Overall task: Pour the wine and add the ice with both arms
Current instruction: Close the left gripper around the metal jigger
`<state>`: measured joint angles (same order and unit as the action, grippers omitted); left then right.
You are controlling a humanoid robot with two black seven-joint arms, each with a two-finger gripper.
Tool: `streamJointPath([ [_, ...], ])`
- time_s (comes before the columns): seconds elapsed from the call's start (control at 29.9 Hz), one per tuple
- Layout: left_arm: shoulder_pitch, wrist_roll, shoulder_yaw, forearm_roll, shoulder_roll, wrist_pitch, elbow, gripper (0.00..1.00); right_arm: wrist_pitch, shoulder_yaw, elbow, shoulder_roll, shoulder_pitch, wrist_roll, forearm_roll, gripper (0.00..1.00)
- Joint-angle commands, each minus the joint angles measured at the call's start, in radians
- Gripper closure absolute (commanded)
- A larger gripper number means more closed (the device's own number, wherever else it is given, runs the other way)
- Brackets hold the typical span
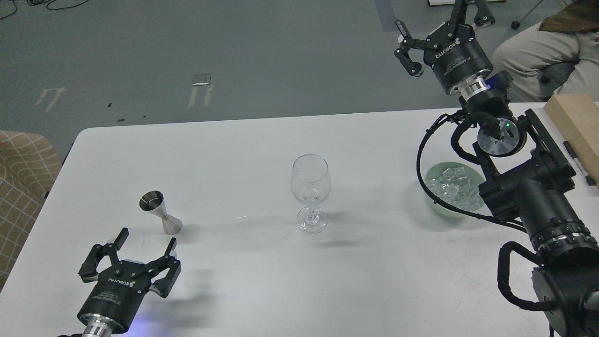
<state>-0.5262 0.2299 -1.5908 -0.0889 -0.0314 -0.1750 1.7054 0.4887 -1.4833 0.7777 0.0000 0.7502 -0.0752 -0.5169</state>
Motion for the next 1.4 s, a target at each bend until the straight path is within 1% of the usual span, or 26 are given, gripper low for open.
streamJointPath([
  [0.0, 0.017, 0.002, 0.003, 0.0, 0.016, 0.009, -0.018, 0.02, 0.0, -0.002, -0.001, 0.0, 0.0, 0.0, 0.0, 0.0],
  [0.33, 0.078, -0.001, 0.022, 0.0, 0.031, 0.043, -0.067, 0.02, 0.0, -0.002, 0.0, 0.0, 0.0, 0.0, 0.0, 0.0],
  [0.6, 0.16, -0.004, 0.02, 0.0, 0.031, 0.046, -0.148, 0.02, 0.0, -0.002, 0.0, 0.0, 0.0, 0.0, 0.0, 0.0],
  [0.74, 0.193, -0.007, 0.015, 0.002, 0.031, 0.069, -0.17, 0.02, 0.0, -0.002, 0.0, 0.0, 0.0, 0.0, 0.0, 0.0],
  [0.87, 0.212, -0.027, 0.012, 0.001, 0.031, 0.071, -0.193, 0.02, 0.0, -0.002, -0.001, 0.0, 0.0, 0.0, 0.0, 0.0],
  [1.17, 0.229, -0.049, 0.008, 0.002, 0.031, 0.072, -0.228, 0.02, 0.0, -0.002, 0.0, 0.0, 0.0, 0.0, 0.0, 0.0],
  [1.37, 0.244, -0.053, 0.005, 0.0, 0.031, 0.072, -0.242, 0.02, 0.0, -0.002, 0.0, 0.0, 0.0, 0.0, 0.0, 0.0],
])
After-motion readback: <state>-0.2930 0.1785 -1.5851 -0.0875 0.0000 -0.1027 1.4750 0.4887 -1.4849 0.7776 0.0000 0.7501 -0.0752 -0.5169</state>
